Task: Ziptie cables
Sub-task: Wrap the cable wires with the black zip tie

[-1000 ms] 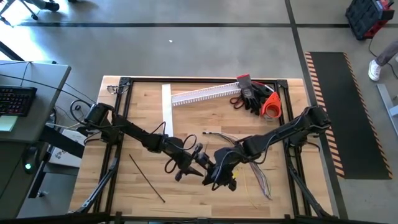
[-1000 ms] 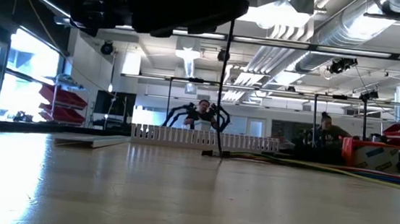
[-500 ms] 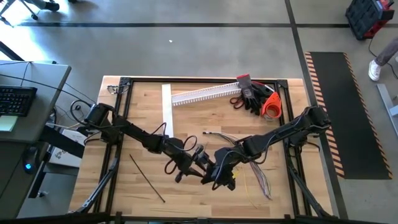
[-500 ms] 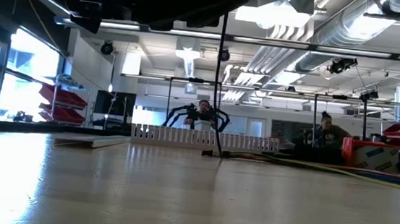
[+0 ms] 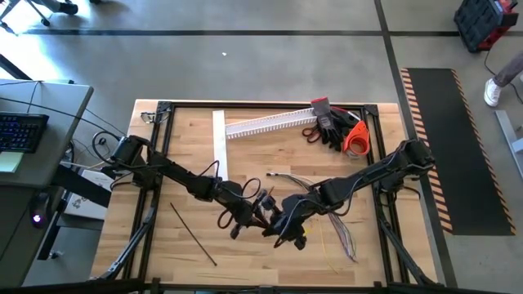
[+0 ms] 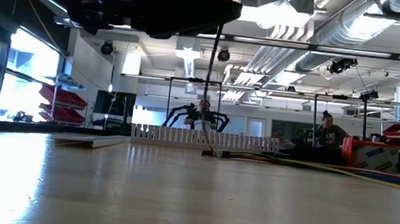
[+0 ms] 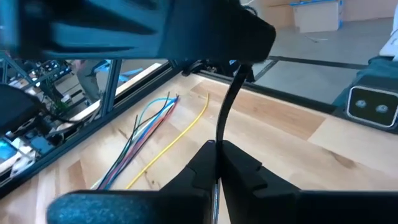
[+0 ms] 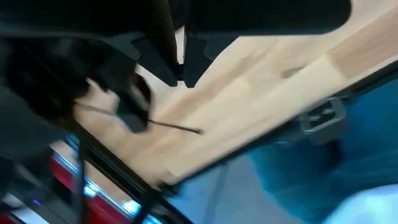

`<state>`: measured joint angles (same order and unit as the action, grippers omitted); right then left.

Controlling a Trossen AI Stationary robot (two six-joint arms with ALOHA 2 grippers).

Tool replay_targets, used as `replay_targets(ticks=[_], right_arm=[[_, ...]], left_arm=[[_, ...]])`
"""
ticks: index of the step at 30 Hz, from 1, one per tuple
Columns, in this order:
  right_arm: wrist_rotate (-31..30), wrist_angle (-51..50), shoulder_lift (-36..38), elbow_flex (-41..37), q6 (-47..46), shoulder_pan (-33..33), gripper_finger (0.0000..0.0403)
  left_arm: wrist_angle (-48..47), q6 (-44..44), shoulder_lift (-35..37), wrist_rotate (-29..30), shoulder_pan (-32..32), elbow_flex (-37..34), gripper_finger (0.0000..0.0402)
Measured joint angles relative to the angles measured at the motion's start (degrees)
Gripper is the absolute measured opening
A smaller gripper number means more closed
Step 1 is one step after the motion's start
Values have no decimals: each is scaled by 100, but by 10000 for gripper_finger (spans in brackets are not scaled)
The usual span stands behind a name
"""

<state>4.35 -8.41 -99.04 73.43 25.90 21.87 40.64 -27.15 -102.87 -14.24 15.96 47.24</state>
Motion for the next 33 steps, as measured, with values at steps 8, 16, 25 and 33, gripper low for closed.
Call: replay_targets(ticks=[8, 16, 25, 33], right_arm=[[-975, -355, 421, -4, -493, 235, 95], [-2670, -1030, 728, 0, -1058, 1076, 182], [-4729, -808, -97, -7, -2402, 1427, 165], [-4757, 311, -574, -7, -1439, 1287, 132]], left_arm=[[-258, -7, 0, 734, 111, 0, 0], [-277, -7, 0, 1598, 348, 0, 0], [5, 262, 0, 2391, 540, 0, 0], [166, 313, 0, 2546, 667, 0, 0]])
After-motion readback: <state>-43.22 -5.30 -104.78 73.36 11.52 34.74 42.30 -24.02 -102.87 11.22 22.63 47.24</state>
